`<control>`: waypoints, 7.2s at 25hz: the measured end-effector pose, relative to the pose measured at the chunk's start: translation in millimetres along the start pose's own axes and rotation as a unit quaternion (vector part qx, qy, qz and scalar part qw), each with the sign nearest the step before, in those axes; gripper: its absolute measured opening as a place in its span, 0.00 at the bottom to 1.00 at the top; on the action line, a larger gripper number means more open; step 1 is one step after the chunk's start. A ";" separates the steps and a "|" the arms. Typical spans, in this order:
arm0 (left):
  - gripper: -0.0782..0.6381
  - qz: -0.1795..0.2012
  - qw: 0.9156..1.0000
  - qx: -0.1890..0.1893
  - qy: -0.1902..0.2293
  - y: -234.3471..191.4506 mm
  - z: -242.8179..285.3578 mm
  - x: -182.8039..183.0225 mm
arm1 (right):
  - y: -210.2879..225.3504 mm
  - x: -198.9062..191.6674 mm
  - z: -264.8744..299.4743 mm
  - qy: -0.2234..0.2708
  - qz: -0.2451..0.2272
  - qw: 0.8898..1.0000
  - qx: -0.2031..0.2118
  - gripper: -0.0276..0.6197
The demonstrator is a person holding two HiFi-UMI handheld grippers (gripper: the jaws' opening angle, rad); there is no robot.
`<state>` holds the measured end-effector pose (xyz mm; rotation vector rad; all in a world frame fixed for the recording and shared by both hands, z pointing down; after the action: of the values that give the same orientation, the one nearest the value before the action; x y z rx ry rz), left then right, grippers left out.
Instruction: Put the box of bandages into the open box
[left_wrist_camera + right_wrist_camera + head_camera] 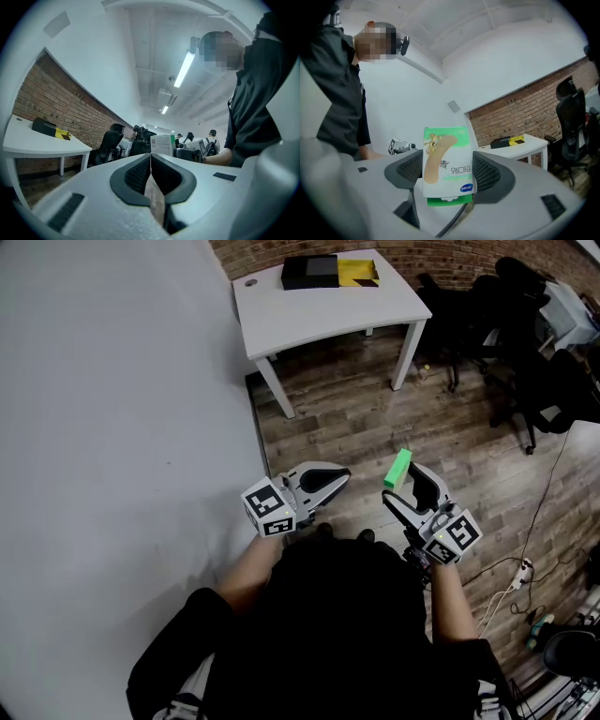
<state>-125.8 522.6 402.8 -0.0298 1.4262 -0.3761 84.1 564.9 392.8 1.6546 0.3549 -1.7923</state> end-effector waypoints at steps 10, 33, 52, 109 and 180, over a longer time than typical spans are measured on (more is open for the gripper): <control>0.13 0.005 1.000 -0.002 0.010 7.4 18.5 6.8 | 8.0 -1.9 -24.7 0.013 0.007 1.000 -0.003 0.56; 0.13 -0.025 0.999 0.037 -0.008 41.3 50.8 -11.8 | 47.6 -23.4 -69.6 0.016 0.032 0.999 0.034 0.56; 0.13 -0.035 0.999 0.025 -0.002 18.8 65.9 -7.3 | 72.8 -20.3 -74.4 0.010 0.039 0.999 0.010 0.56; 0.13 -0.095 0.992 0.058 0.050 -351.0 110.7 75.0 | 356.6 100.1 171.4 -0.039 0.046 0.998 0.007 0.55; 0.13 -0.135 0.990 0.032 0.038 -761.2 220.5 189.0 | 708.9 228.1 448.4 -0.151 0.006 0.988 -0.029 0.55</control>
<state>-74.2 -289.6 440.8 -0.1596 1.4883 -0.6510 184.8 -298.3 412.3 1.3156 0.2575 -1.9682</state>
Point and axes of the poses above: the fingertips, and each gripper's own axes: z forward along the fingers, y to its right, x out of its top, the point moved 7 cm from there along -z, backward along the fingers, and after that the axes turned 12 degrees about -y, right-handed, at the moved point
